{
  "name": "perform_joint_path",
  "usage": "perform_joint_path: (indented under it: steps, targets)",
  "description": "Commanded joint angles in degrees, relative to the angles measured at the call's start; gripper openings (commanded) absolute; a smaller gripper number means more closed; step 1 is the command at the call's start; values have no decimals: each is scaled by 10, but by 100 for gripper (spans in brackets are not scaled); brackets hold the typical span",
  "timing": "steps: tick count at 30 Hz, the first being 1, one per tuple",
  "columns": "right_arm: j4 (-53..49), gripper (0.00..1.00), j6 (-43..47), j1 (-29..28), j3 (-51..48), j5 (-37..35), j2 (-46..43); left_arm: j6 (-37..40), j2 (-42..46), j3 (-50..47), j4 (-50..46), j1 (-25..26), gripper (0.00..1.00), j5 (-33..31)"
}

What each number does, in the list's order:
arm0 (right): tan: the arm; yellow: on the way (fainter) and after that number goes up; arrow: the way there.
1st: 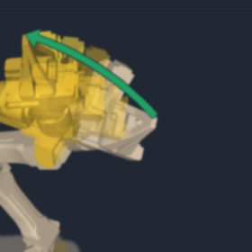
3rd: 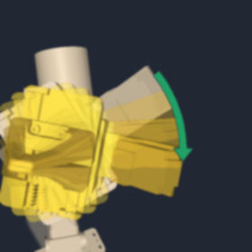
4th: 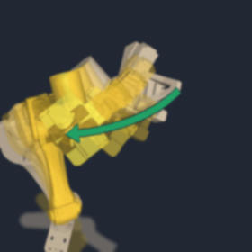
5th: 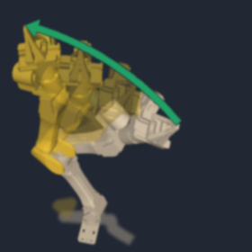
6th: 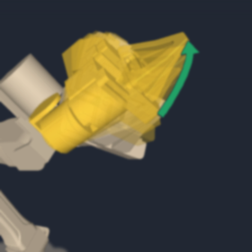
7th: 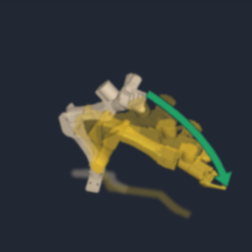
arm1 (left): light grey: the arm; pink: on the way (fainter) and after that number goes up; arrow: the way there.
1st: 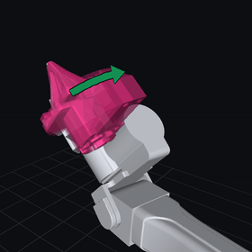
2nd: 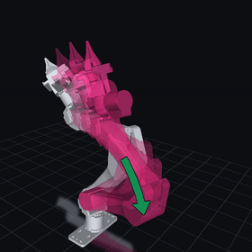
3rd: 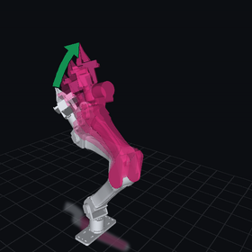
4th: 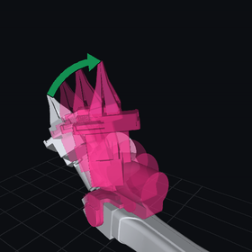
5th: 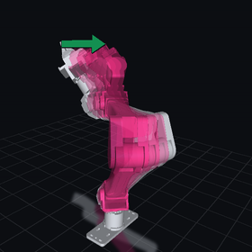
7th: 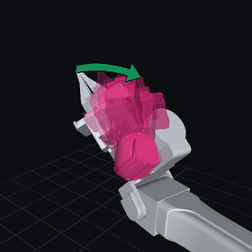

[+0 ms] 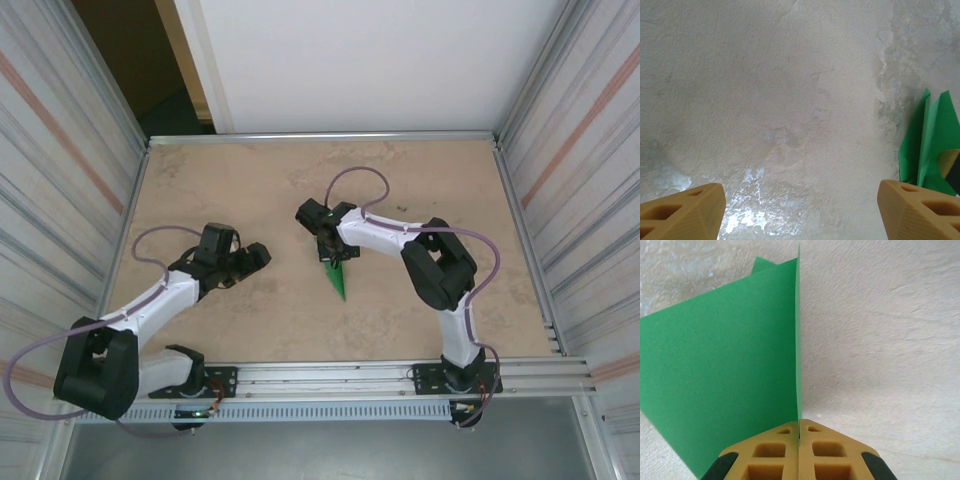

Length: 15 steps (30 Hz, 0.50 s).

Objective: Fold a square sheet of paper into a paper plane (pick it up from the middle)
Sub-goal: Move a paper plane to the center of the table.

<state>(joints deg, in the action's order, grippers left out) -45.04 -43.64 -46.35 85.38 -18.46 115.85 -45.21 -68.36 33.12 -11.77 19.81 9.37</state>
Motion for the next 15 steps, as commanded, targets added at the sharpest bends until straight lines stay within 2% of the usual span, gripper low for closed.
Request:
perform_joint_path:
  steps: [1, 4, 11, 15]
  targets:
    - [1, 0, -12, 11, -18, -10, -47, 1, -7, 7, 19, -7, 80, 21]
    - [65, 0, 9, 28, -66, 52, -89, -10, -16, -1, 52, -7, 80, 56]
    - [311, 0, 32, 84, -190, 317, -181, -73, -53, -49, 214, -5, 84, 145]
    - [370, 0, 29, 86, -208, 395, -193, -92, -73, -62, 264, 3, 88, 150]
